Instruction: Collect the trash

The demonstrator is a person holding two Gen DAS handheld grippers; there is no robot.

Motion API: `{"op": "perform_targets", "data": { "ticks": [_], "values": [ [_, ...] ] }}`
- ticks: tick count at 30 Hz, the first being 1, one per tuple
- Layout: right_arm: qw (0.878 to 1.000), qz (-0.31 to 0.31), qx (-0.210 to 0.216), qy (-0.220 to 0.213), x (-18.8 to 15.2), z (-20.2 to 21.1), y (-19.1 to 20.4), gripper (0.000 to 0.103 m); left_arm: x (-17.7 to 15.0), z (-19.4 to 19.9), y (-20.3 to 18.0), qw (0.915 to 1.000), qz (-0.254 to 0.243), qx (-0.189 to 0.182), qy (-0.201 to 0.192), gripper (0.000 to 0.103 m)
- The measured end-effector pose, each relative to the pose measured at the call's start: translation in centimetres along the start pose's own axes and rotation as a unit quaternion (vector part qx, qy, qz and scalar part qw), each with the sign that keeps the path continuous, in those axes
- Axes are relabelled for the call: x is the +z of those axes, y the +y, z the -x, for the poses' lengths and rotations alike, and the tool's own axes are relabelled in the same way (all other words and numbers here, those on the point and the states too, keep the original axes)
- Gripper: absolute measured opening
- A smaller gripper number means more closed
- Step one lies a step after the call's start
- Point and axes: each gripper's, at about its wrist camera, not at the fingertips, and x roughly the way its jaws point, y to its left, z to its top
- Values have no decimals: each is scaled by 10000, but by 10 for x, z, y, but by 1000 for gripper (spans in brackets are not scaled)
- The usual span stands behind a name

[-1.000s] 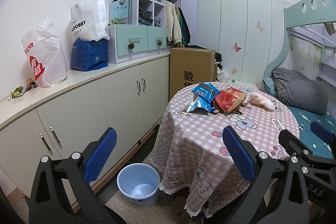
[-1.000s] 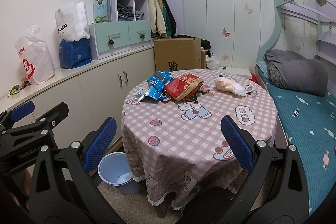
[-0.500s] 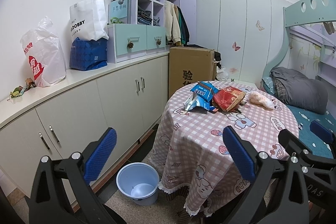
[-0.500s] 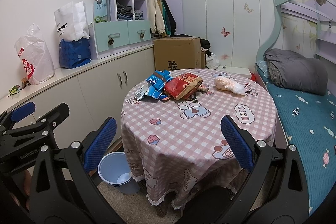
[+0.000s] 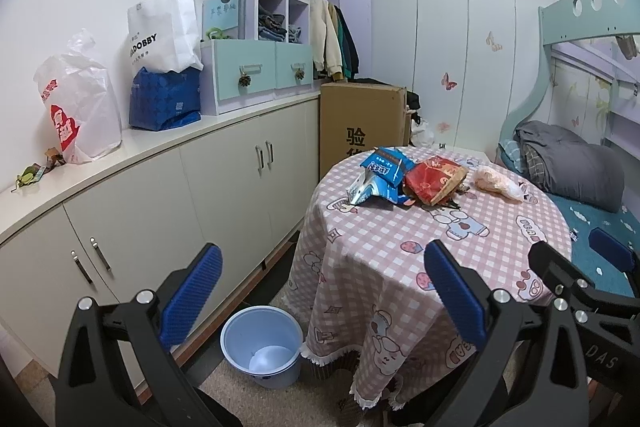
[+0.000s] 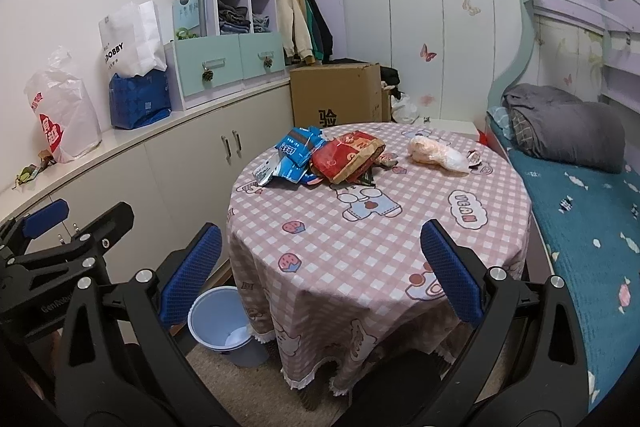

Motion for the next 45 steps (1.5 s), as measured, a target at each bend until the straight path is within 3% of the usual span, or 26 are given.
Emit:
{"op": "perform_targets", "data": {
  "ticks": [12, 21, 26, 34, 40, 45],
  "values": [
    [9977, -541, -20, 405, 9, -50, -37, 97, 19, -65, -28, 9985, -285, -139, 445, 99],
    [9918, -954, -696, 486, 23, -95, -103, 97, 36, -133, -70, 9938, -436, -502, 893, 99],
    [9887, -1029, -916, 583, 35, -121, -139, 97, 47, -170, -113, 9888, -702, -707, 1114, 99],
    [9817, -1244, -1312, 594, 54, -156, -208, 97, 71, -216, -202, 9782, -1218, -1232, 1146, 99],
    [9703, -1516, -1785, 614, 63, -178, -264, 97, 87, -261, -277, 9703, -1161, -1611, 1384, 99],
    [9678, -1658, -1770, 677, 69, -196, -304, 97, 86, -302, -319, 9635, -1010, -1714, 1792, 99]
  ]
}}
